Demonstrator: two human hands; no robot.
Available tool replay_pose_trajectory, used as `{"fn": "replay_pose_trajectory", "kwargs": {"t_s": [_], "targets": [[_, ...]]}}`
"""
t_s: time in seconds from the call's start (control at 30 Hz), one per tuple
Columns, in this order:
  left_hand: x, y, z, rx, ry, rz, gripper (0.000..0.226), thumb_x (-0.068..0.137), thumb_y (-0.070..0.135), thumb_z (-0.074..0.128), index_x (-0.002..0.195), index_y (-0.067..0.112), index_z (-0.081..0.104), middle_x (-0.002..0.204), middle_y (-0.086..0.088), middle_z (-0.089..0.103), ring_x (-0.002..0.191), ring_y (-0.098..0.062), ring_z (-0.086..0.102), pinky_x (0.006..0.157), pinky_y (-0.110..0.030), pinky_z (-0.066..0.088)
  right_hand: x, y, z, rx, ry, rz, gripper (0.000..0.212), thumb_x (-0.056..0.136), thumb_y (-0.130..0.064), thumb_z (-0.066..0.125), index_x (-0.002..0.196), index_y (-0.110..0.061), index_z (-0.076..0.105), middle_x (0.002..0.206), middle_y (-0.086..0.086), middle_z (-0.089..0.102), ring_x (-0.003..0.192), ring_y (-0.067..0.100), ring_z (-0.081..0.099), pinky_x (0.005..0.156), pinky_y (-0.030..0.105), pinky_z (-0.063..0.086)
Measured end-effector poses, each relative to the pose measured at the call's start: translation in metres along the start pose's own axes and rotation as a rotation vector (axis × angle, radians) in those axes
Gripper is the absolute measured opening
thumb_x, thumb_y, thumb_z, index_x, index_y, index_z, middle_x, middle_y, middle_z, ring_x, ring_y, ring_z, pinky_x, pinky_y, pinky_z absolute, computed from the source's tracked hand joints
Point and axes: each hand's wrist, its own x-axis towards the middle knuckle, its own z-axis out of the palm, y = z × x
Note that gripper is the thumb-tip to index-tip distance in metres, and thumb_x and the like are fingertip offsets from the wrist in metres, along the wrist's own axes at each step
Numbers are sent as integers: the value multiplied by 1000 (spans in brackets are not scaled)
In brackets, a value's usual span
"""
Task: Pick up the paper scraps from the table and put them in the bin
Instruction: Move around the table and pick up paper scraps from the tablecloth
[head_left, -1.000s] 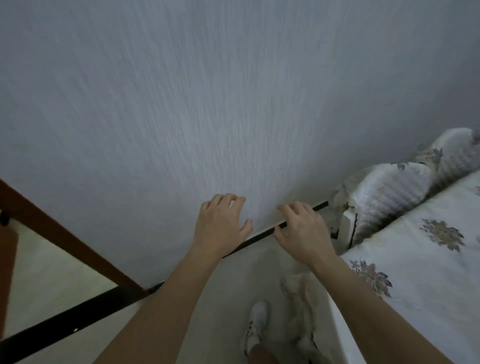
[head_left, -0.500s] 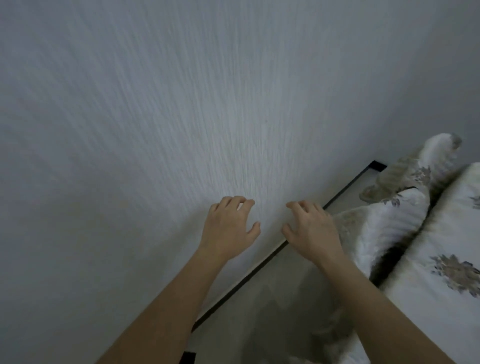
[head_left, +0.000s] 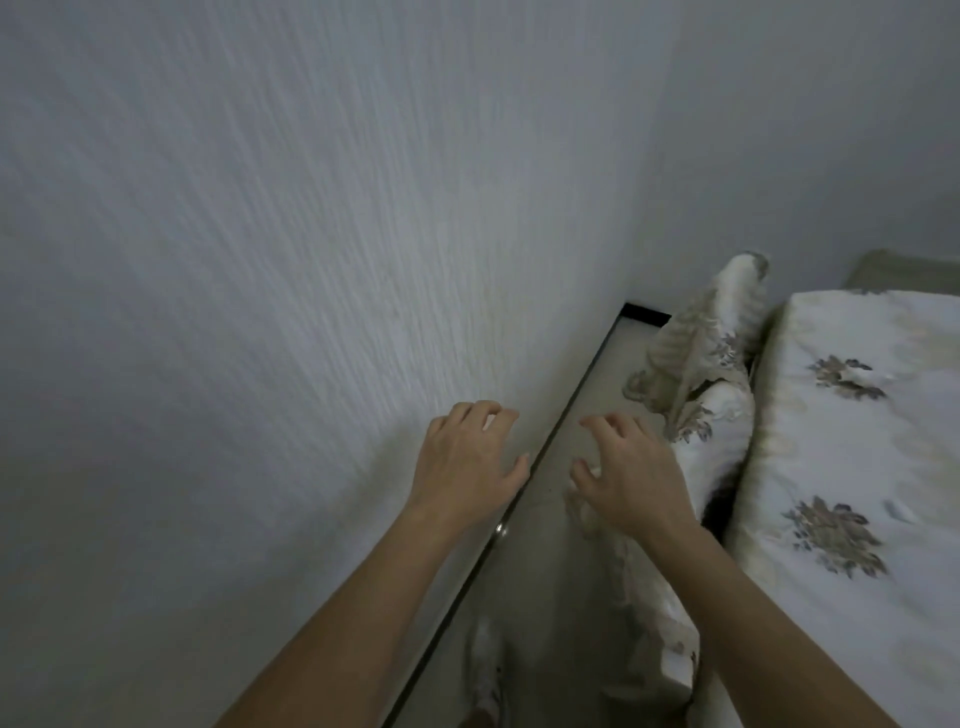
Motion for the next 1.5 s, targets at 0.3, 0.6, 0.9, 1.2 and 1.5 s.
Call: {"fn": "replay_pose_trajectory", "kwargs": {"t_s": [0.3, 0.6, 0.9, 1.2, 1.5], "targets": [[153, 2, 52, -56, -86, 231, 53, 85, 53, 48, 129, 23, 54, 125, 2, 59, 114, -20, 52, 91, -38, 44, 84, 53, -3, -103, 42, 252, 44, 84, -36, 59, 125, -20, 59, 118, 6, 62, 108, 27, 55, 83, 39, 46], [269, 11, 85, -127, -103, 396, 49, 86, 52, 49, 124, 22, 56, 120, 1, 60, 109, -21, 52, 86, -38, 45, 141, 94, -4, -149, 112, 446, 32, 84, -36, 59, 111, -20, 62, 107, 5, 63, 102, 27, 57, 79, 42, 50], [355, 36, 112, -185, -106, 499, 47, 86, 50, 51, 124, 22, 56, 120, 0, 59, 109, -21, 52, 86, -38, 46, 186, 127, 0, -157, 79, 560, 39, 87, -36, 53, 123, -20, 56, 122, 4, 57, 114, 25, 51, 89, 38, 45], [483, 70, 168, -191, -123, 546, 50, 85, 50, 49, 125, 21, 56, 120, -1, 60, 109, -22, 52, 85, -39, 45, 277, 212, 21, -118, 142, 614, 41, 87, -35, 59, 124, -19, 58, 119, 5, 60, 110, 25, 54, 85, 37, 47], [607, 149, 213, -218, -210, 664, 52, 86, 49, 49, 130, 21, 53, 124, -1, 58, 113, -22, 50, 88, -41, 47, 343, 332, 7, -123, 193, 728, 32, 86, -32, 59, 113, -16, 61, 107, 8, 62, 97, 29, 56, 74, 40, 49]]}}
